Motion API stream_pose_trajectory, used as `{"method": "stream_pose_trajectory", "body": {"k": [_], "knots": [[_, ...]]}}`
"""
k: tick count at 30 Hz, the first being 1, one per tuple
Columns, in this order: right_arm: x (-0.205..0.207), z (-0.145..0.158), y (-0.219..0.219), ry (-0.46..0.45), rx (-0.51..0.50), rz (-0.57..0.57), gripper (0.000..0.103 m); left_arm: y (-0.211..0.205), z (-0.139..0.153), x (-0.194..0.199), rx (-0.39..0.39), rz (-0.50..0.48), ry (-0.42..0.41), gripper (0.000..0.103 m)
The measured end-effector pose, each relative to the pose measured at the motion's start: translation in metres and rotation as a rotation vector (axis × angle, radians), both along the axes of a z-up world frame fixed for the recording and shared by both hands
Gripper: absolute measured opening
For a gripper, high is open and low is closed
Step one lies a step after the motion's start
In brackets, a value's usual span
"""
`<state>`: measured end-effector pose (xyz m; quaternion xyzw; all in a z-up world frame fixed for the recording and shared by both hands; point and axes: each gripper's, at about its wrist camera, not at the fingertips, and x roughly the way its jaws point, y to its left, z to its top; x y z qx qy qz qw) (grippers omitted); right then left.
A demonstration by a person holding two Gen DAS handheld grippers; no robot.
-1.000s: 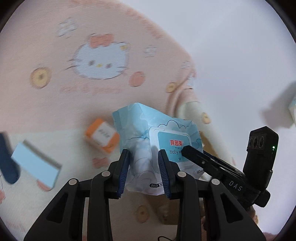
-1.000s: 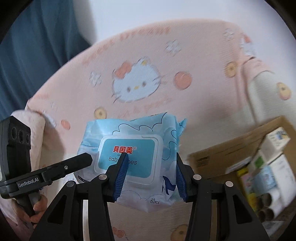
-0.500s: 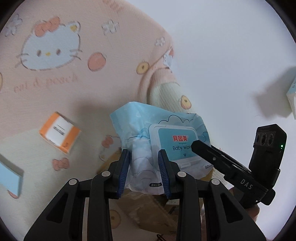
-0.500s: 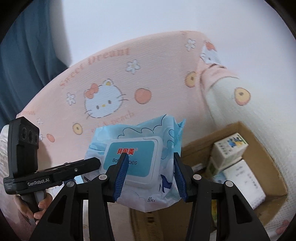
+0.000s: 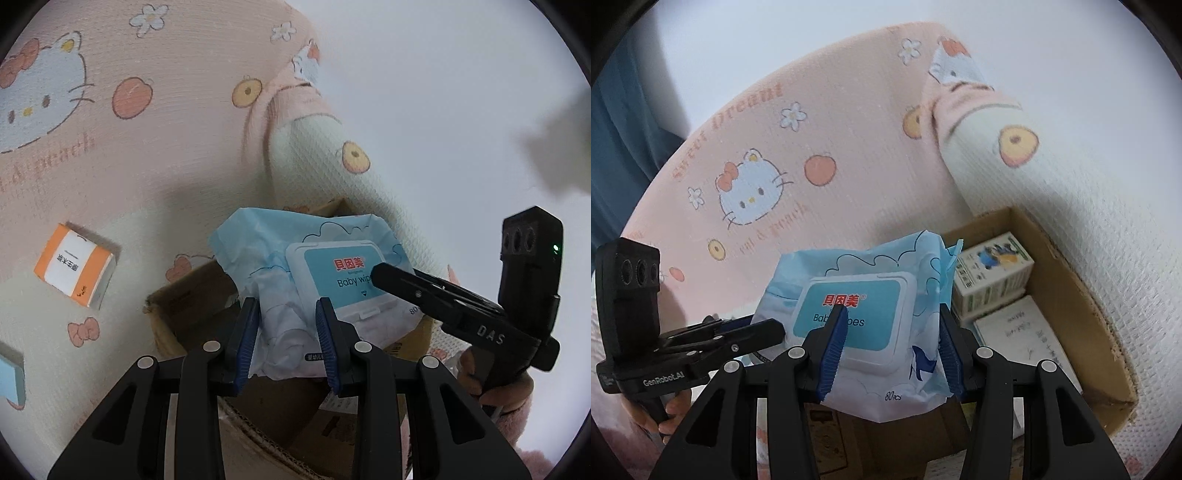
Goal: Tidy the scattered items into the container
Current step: 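Lift the baby wipes pack and carry it toward the cardboard box, then lower the wipes pack into the box and open the right gripper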
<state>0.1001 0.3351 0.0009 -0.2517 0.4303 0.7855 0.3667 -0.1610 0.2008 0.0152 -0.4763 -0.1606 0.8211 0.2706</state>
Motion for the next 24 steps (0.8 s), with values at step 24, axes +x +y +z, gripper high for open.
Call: {"method": "stream_pose_trajectory", "body": {"k": [24], "knots": [[-0.045, -0.083, 0.026, -0.139, -0.225, 0.118, 0.046, 0.033, -0.039, 0.001, -0.325, -0.038, -0.135, 0.035]]}}
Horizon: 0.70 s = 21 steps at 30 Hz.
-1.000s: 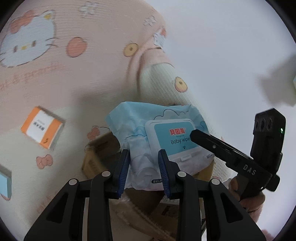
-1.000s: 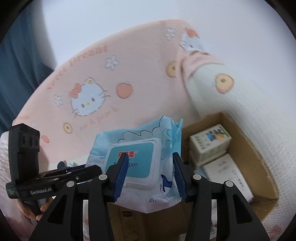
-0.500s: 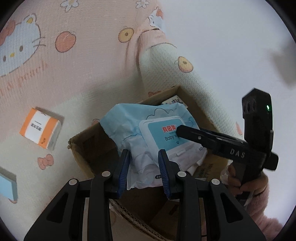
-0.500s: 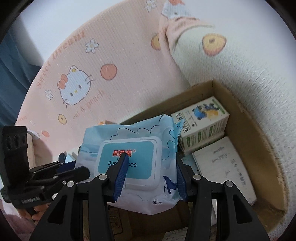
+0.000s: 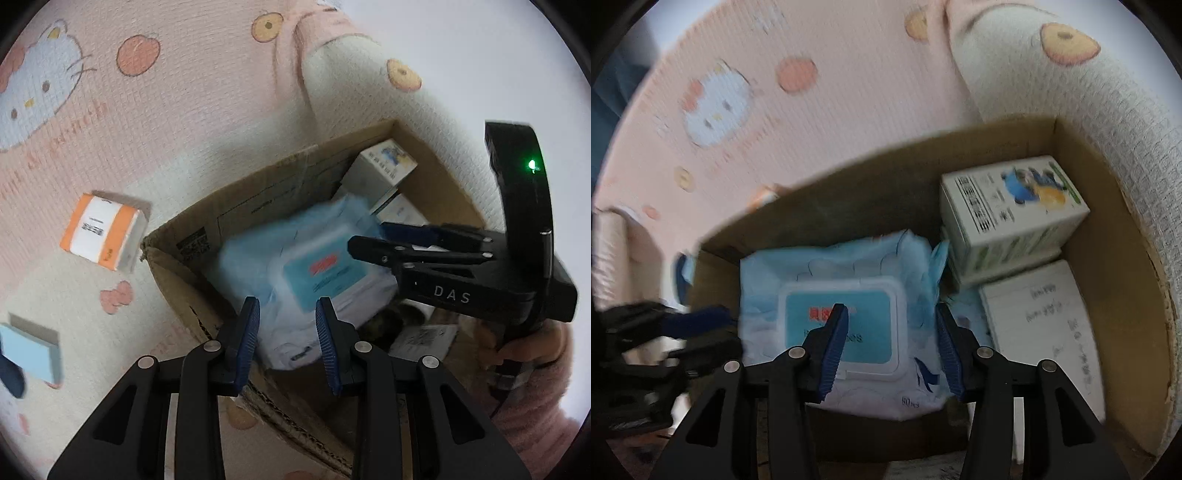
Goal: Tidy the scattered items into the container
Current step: 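Lower the wipes pack into the box and open the right gripper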
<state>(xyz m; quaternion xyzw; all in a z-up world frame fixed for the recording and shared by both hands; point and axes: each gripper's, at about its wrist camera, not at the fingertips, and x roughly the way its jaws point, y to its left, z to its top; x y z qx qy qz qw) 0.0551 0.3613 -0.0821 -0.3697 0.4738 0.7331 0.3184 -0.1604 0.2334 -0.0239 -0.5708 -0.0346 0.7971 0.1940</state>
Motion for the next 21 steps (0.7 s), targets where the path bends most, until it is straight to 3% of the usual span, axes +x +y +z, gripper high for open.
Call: {"method": "stream_pose_trajectory", "body": {"k": [5, 16, 21], "knots": [[-0.009, 0.014, -0.010, 0.010, 0.017, 0.047, 0.053, 0.004, 0.001, 0.005, -0.055, -0.012, 0.031, 0.035], [-0.020, 0.025, -0.022, -0.097, -0.013, 0.087, 0.055, -0.002, -0.001, -0.002, 0.020, -0.031, 0.013, 0.035], [-0.023, 0.017, -0.025, -0.130, -0.111, 0.072, 0.057, 0.000, -0.003, -0.011, 0.047, -0.049, -0.028, 0.035]]}}
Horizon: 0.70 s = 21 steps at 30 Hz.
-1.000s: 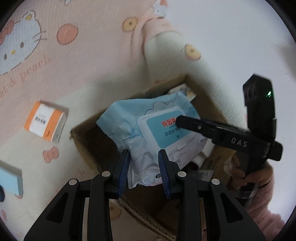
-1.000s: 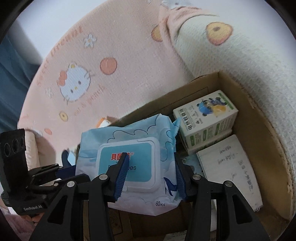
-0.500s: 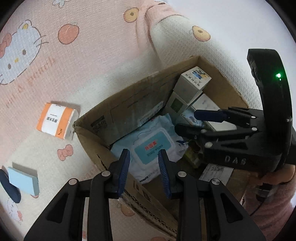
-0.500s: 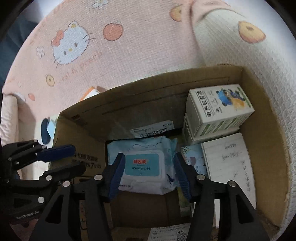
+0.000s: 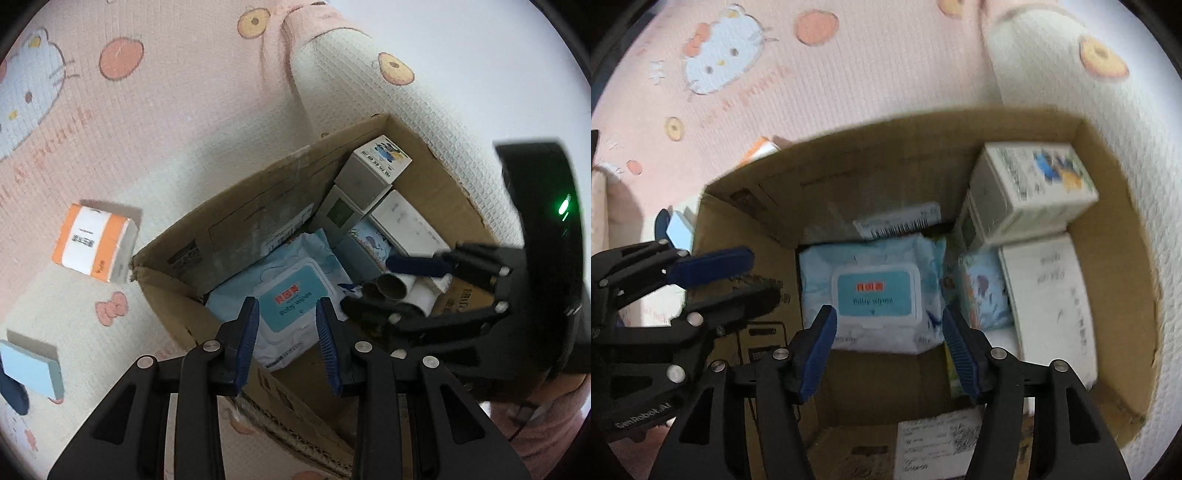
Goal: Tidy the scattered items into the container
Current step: 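Lower the wipes pack into the box and open the right gripper, then withdraw the right gripper and move it to the orange-white tissue pack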
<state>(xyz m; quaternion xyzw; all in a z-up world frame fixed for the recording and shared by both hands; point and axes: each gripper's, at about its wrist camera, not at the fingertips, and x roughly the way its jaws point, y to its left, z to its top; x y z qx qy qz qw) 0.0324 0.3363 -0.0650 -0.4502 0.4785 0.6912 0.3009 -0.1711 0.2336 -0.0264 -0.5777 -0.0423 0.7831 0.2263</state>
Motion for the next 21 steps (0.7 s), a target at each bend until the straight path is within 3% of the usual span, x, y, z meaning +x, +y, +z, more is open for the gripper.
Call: {"method": "stream_pose_trajectory", "body": {"k": [2, 3, 5, 6, 11, 18, 21], "knots": [[0.001, -0.006, -0.004, 0.014, -0.051, -0.013, 0.056, -0.001, 0.002, -0.003, 0.065, -0.023, -0.027, 0.035], [0.001, -0.010, -0.007, 0.032, -0.094, -0.012, 0.045, -0.001, 0.004, -0.004, 0.088, -0.032, -0.029, 0.034], [-0.002, -0.021, -0.012, 0.053, -0.191, -0.003, 0.022, 0.000, 0.007, -0.007, 0.081, -0.053, -0.012, 0.017], [-0.005, -0.026, -0.015, 0.046, -0.225, 0.007, 0.022, 0.000, 0.006, -0.009, 0.063, -0.059, -0.004, 0.009], [-0.024, -0.051, -0.024, -0.046, -0.318, 0.039, 0.022, -0.006, -0.004, -0.024, 0.103, -0.045, -0.060, 0.009], [-0.047, -0.093, -0.023, -0.157, -0.460, 0.109, 0.022, -0.016, -0.004, -0.032, 0.147, -0.058, -0.067, 0.009], [-0.053, -0.103, -0.019, -0.202, -0.451, 0.115, 0.022, -0.026, -0.003, -0.035, 0.158, -0.030, -0.063, 0.009]]}}
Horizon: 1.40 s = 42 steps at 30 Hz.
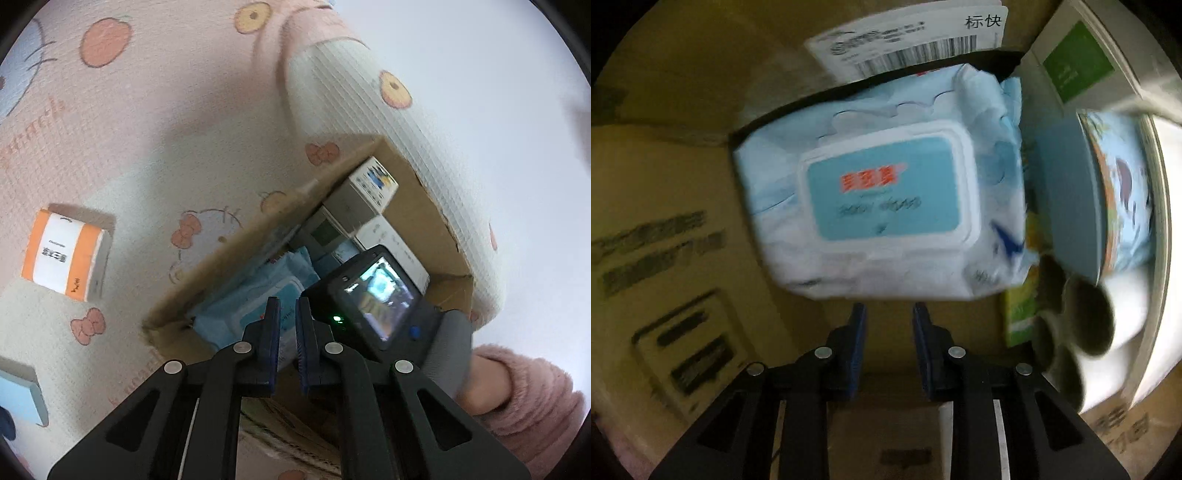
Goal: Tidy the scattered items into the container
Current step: 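Withdraw the right gripper and move it to the orange-white tissue pack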
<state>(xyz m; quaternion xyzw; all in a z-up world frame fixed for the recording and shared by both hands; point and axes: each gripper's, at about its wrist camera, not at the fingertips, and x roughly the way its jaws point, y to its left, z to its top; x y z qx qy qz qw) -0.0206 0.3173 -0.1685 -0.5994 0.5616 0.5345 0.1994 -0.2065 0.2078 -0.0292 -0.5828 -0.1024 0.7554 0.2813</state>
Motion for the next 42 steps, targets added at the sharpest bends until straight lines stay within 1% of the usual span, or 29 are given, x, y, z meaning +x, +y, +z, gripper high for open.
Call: {"method": "stream_pose_trajectory", "body": {"k": [3, 6, 9, 11, 13, 14, 15, 16, 17, 18, 22, 24, 26, 27, 28, 29, 31, 33, 35, 37, 39, 42], "knots": [[-0.002, -0.009, 0.004, 0.014, -0.040, -0.028, 0.022, -0.010, 0.004, -0.002, 0.008, 0.019, 0.006, 0.009], [0.001, -0.009, 0.008, 0.029, -0.021, -0.072, 0.022, -0.017, 0.008, -0.002, 0.000, 0.035, 0.018, 0.009], [0.000, -0.002, 0.007, 0.022, 0.010, -0.075, 0.022, -0.021, 0.011, 0.002, 0.004, 0.042, 0.023, 0.009], [0.004, 0.011, 0.006, 0.022, 0.036, -0.096, 0.022, -0.025, 0.012, 0.006, -0.006, 0.049, 0.025, 0.010], [0.011, 0.033, 0.004, 0.022, 0.081, -0.112, 0.023, -0.031, 0.016, 0.013, -0.020, 0.054, 0.038, 0.015], [0.015, 0.048, 0.002, 0.016, 0.118, -0.113, 0.026, -0.035, 0.018, 0.017, -0.023, 0.059, 0.047, 0.018], [0.019, 0.067, -0.001, 0.006, 0.169, -0.120, 0.034, -0.039, 0.020, 0.021, -0.019, 0.066, 0.055, 0.027], [0.023, 0.083, -0.003, -0.002, 0.214, -0.130, 0.039, -0.044, 0.022, 0.025, 0.003, 0.066, 0.055, 0.031], [0.025, 0.097, -0.006, -0.005, 0.254, -0.135, 0.049, -0.049, 0.024, 0.028, 0.021, 0.068, 0.050, 0.034], [0.027, 0.114, -0.009, -0.004, 0.304, -0.143, 0.054, -0.052, 0.026, 0.031, 0.026, 0.073, 0.046, 0.037], [0.025, 0.171, -0.023, -0.008, 0.443, -0.174, 0.056, -0.072, 0.037, 0.049, 0.038, 0.097, 0.080, 0.037], [0.023, 0.193, -0.012, -0.007, 0.514, -0.180, 0.061, -0.084, 0.042, 0.058, 0.064, 0.102, 0.084, 0.038], [0.013, 0.209, -0.015, -0.005, 0.560, -0.180, 0.063, -0.096, 0.047, 0.065, 0.081, 0.110, 0.098, 0.042], [0.007, 0.217, -0.023, 0.000, 0.583, -0.171, 0.063, -0.104, 0.049, 0.068, 0.079, 0.121, 0.113, 0.046], [0.001, 0.221, -0.025, 0.007, 0.599, -0.164, 0.063, -0.110, 0.050, 0.069, 0.072, 0.131, 0.128, 0.049], [-0.004, 0.225, -0.027, 0.016, 0.612, -0.159, 0.063, -0.117, 0.051, 0.071, 0.063, 0.144, 0.143, 0.050], [-0.022, 0.218, -0.034, 0.043, 0.626, -0.146, 0.063, -0.130, 0.050, 0.073, 0.049, 0.172, 0.157, 0.050], [-0.036, 0.221, -0.035, 0.090, 0.625, -0.136, 0.063, -0.143, 0.046, 0.072, 0.050, 0.198, 0.151, 0.050], [-0.046, 0.213, -0.034, 0.113, 0.621, -0.133, 0.063, -0.156, 0.038, 0.071, 0.054, 0.228, 0.130, 0.050], [-0.057, 0.210, -0.034, 0.109, 0.637, -0.132, 0.063, -0.167, 0.030, 0.070, 0.050, 0.250, 0.122, 0.050], [-0.066, 0.209, -0.029, 0.124, 0.648, -0.128, 0.063, -0.176, 0.023, 0.070, 0.039, 0.264, 0.116, 0.050], [-0.081, 0.205, -0.022, 0.138, 0.639, -0.128, 0.063, -0.190, 0.011, 0.066, 0.036, 0.282, 0.117, 0.050]]}}
